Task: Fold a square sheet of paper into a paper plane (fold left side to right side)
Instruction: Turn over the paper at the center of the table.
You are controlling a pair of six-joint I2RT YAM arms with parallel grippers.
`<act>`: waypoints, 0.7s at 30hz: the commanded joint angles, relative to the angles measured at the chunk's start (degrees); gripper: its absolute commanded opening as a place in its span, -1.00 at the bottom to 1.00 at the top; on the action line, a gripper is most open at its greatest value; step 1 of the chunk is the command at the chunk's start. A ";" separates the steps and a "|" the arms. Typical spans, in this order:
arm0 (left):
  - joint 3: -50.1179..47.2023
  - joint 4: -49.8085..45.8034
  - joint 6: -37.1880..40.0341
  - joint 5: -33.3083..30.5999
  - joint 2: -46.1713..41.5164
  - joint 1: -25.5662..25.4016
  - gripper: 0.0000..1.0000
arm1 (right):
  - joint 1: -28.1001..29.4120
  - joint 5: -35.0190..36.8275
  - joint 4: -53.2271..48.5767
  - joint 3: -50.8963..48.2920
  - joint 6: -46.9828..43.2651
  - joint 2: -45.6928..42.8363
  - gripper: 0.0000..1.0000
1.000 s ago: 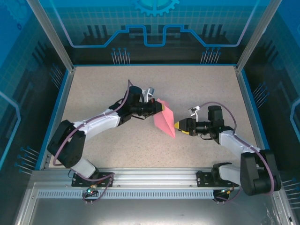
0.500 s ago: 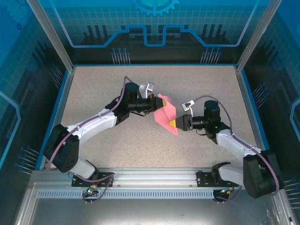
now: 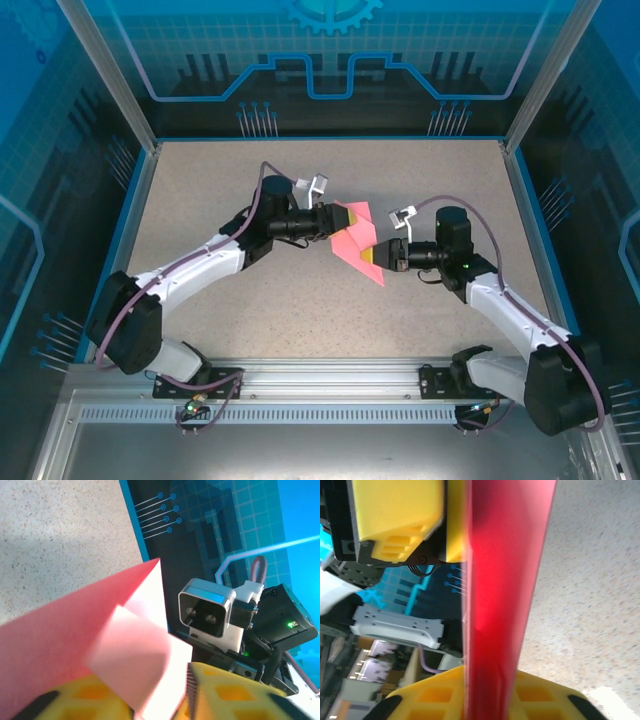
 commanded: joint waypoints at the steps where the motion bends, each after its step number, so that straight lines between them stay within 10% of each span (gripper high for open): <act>1: 0.38 -6.56 4.59 -1.85 -3.59 0.55 -0.05 | 0.61 4.32 -13.28 3.19 -8.40 -1.11 -0.75; 8: -0.37 -21.20 13.57 -11.64 -12.55 1.50 0.36 | 2.44 21.86 -38.44 12.33 -24.97 -0.88 -0.92; 16: -4.32 -33.24 18.85 -29.11 -27.75 1.54 0.41 | 25.54 80.31 -59.98 25.59 -30.55 7.72 -0.98; 21: -7.44 -36.11 19.05 -35.42 -35.48 1.55 0.42 | 36.97 103.23 -70.80 33.17 -25.34 23.95 -0.97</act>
